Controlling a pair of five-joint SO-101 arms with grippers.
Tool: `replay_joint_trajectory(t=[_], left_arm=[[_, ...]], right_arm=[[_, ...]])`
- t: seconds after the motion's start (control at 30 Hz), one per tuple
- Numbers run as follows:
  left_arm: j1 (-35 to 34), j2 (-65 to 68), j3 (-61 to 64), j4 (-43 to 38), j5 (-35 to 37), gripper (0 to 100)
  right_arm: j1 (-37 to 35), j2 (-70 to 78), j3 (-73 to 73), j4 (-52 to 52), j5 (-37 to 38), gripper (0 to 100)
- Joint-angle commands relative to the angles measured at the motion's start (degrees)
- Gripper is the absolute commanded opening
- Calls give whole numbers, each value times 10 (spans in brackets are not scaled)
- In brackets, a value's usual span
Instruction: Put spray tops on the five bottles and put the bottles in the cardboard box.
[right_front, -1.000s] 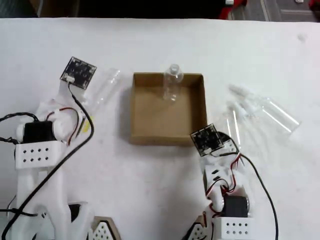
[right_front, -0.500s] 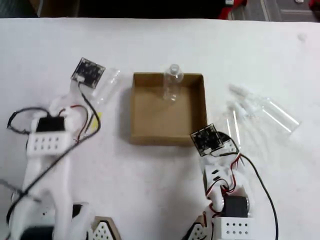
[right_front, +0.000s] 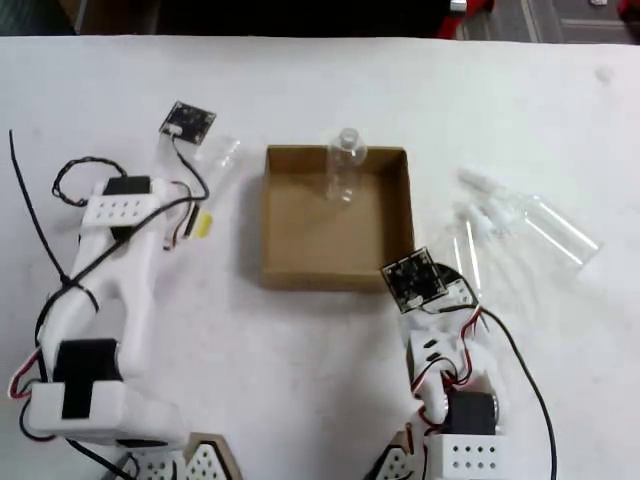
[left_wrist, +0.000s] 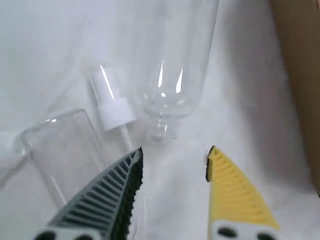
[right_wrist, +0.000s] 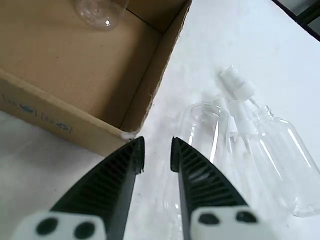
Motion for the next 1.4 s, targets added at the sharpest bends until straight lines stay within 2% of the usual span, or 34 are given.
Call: replay_joint_trajectory(t=[0.0,0.53,1.17,1.37], left_arm=[[7,24,-33,-39,9,203],[6,66,-43,-88,9,203],[7,70,-47,-88,6,203],[-8,130,-92,-69,10,203]], right_arm=[[1,1,4,3,-2,74],[1,1,4,3,-2,74],[1,1,4,3,-2,74],[1,1,4,3,-2,74]])
